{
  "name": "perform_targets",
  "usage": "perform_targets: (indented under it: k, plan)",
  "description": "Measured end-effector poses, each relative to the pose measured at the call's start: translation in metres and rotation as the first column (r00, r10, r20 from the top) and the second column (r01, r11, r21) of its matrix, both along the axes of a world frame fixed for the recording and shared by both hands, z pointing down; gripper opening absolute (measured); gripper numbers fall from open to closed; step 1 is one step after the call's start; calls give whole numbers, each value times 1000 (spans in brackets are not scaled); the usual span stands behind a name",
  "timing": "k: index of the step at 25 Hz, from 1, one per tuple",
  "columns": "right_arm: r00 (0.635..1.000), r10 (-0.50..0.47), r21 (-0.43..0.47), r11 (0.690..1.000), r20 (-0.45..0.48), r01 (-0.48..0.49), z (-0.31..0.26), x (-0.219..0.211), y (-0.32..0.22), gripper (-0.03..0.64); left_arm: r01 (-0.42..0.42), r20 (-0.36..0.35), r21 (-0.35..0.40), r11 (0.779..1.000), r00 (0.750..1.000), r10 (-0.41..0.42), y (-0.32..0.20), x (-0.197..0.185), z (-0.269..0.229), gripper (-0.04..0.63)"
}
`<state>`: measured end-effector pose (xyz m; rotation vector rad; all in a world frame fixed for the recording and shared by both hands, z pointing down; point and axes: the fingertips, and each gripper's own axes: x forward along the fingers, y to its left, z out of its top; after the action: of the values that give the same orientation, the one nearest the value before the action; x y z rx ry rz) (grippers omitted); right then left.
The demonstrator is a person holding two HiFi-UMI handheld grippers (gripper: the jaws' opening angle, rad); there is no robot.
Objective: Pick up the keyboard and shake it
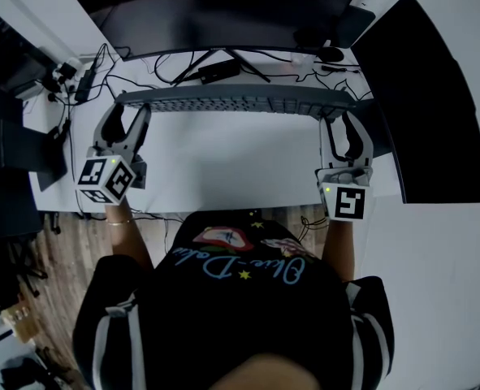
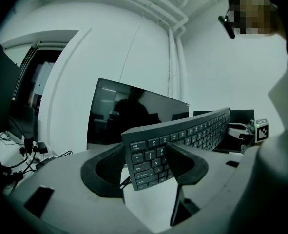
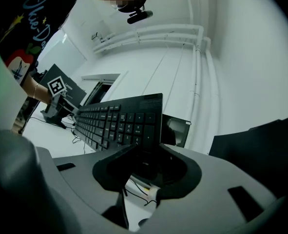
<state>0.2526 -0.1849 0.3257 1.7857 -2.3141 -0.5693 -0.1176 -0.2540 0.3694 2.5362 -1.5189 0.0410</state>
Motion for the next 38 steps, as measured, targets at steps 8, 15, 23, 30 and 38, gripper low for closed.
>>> perform_targets:
  k: [8,15,23,30,38]
  plan:
    - [1000,18,-107,994,24,-16,32,5,-3,127,-12,13,-60,998,1000,13,0,2,29,247]
    - [999,24,-182,983,36,-17,64,6,-5,124,-16,20,-142,990,1000,19,2,3,62,247]
    - [997,47,-273,962,60,-28,96,6,-1,124,-17,16,-226,974,1000,21,12,1,95,245]
    - [994,54,-356,934,93,-18,131,1,7,123,-12,41,-286,958,999,25,19,-4,118,245]
    - [990,63,-452,892,126,1,166,-1,12,121,-5,61,-363,932,998,29,25,-7,146,245]
